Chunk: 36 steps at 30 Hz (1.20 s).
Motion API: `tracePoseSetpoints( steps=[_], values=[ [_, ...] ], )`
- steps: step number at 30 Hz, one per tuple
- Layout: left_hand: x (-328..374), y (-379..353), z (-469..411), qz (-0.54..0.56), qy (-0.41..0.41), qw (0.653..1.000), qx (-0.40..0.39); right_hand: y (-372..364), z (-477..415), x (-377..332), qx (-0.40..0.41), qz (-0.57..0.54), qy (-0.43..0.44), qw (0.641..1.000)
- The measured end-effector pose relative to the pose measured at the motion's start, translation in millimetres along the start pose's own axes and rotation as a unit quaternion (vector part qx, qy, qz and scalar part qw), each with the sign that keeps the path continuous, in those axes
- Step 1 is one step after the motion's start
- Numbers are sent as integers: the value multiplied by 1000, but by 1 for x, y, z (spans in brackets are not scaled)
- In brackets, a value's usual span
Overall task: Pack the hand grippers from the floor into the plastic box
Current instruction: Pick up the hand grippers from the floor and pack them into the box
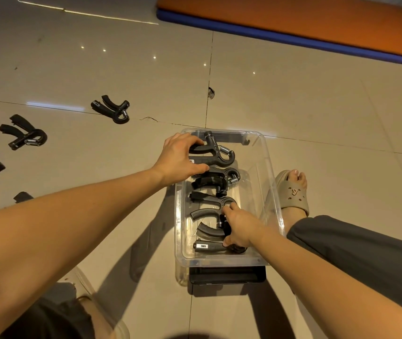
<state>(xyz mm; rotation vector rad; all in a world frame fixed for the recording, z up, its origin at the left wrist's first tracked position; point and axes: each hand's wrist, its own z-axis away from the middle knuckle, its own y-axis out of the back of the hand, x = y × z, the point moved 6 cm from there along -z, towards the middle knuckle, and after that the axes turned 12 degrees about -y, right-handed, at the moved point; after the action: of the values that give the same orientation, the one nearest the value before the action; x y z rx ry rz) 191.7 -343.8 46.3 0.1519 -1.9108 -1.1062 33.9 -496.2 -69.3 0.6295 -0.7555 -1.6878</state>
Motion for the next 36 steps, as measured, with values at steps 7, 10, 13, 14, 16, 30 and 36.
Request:
tracePoseSetpoints(
  steps=[7,10,13,14,16,30,36],
  values=[
    [-1,0,0,-1,-4,1000,5,-3,-5,2,22,1,-4,1000],
    [0,0,0,-1,-4,1000,5,-3,-6,3,24,-1,1,1000],
    [0,0,0,-1,-4,1000,3,-2,-6,2,24,2,2,1000],
    [1,0,-1,-2,-5,1000,2,-2,-5,2,23,-1,2,1000],
    [3,0,-1,-5,-5,1000,-4,0,-3,3,25,-10,1,1000],
    [46,35,2,-2,-30,999,-13,141,55,20,298,-285,-17,911],
    [63,38,-2,86,-19,994,-68,157,67,18,342,-310,61,885]
  ],
)
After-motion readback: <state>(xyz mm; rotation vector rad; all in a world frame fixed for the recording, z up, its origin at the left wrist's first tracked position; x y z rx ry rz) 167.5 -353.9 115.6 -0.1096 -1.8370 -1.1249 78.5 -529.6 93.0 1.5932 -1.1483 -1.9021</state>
